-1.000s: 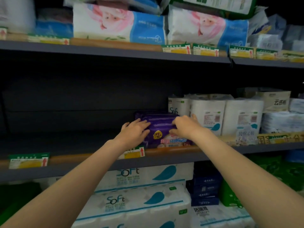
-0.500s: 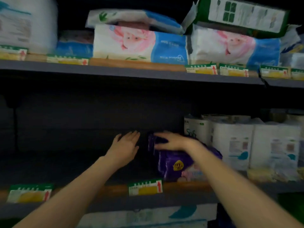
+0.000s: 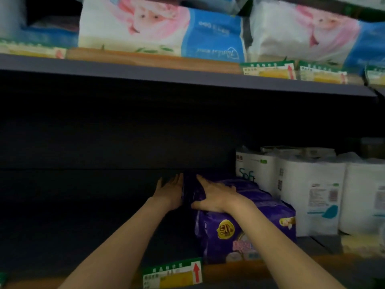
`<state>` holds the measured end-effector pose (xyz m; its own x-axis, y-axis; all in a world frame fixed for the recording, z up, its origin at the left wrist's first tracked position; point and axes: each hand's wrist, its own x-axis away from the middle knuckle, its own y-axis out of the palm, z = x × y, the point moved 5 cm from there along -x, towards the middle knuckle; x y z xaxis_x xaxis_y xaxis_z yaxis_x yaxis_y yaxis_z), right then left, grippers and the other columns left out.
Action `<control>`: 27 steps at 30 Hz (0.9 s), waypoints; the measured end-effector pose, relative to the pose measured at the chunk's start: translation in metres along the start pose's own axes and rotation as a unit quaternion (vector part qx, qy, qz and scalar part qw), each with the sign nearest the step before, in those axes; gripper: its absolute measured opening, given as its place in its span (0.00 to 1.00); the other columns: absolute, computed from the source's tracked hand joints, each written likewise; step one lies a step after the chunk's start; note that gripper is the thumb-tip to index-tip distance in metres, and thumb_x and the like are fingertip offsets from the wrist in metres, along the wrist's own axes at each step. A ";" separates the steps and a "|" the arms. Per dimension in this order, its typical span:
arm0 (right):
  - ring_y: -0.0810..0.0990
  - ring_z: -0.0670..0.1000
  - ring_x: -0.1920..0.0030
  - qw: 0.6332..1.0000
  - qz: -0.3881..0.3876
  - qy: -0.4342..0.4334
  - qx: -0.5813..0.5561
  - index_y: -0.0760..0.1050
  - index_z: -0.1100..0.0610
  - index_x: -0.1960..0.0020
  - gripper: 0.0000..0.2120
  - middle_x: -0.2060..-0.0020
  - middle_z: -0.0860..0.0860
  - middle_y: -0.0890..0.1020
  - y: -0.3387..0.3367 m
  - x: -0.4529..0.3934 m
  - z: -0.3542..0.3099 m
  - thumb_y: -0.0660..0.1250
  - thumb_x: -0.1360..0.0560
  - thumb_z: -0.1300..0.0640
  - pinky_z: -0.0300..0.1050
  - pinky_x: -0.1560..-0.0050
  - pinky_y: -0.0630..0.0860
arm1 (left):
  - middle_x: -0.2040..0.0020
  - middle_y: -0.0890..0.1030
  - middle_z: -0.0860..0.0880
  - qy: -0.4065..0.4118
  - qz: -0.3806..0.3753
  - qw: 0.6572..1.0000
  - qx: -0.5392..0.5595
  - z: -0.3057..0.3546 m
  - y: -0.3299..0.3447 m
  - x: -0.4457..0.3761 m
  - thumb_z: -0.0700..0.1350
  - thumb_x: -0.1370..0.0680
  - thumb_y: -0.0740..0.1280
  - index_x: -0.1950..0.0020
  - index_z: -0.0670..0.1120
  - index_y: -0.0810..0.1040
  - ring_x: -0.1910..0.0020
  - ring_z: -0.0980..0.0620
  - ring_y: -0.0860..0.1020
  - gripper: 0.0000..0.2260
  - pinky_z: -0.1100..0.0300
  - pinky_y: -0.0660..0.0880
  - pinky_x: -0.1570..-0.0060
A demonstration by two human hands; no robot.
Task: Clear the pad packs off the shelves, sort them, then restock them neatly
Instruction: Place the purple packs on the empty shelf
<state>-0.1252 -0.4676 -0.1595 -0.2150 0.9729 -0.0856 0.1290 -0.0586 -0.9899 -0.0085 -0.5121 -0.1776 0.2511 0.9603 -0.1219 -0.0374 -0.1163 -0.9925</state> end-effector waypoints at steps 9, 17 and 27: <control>0.57 0.57 0.26 0.999 -0.034 0.000 0.016 0.48 0.48 0.23 0.38 0.24 0.49 0.55 0.000 -0.003 0.002 0.61 0.26 0.40 0.61 0.30 0.53 | 0.22 0.43 0.47 -0.014 -0.058 0.997 0.051 0.012 0.011 -0.035 0.45 0.19 0.57 0.23 0.45 0.38 0.24 0.48 0.43 0.33 0.44 0.42 0.27; 0.57 0.57 0.26 0.999 -0.033 0.005 0.014 0.49 0.48 0.23 0.39 0.24 0.49 0.56 0.001 -0.010 0.003 0.62 0.27 0.39 0.62 0.31 0.53 | 0.23 0.40 0.45 0.023 -0.043 0.998 0.049 0.007 0.007 -0.030 0.44 0.20 0.59 0.25 0.49 0.33 0.25 0.50 0.37 0.36 0.47 0.37 0.27; 0.73 0.53 0.36 0.990 0.061 -0.026 -0.126 0.73 0.51 0.34 0.26 0.37 0.51 0.76 -0.018 0.013 0.003 0.66 0.28 0.40 0.42 0.37 0.68 | 0.28 0.67 0.44 0.067 -0.015 0.990 0.127 0.006 -0.002 0.052 0.37 0.23 0.59 0.23 0.51 0.49 0.31 0.47 0.67 0.32 0.53 0.61 0.30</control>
<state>-0.1329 -0.4550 -0.1434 -0.2315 0.9487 -0.2152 0.3926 -0.1113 -0.9130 -0.0009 -0.4600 -0.1815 0.3814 0.9179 -0.1093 -0.2656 -0.0044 -0.9641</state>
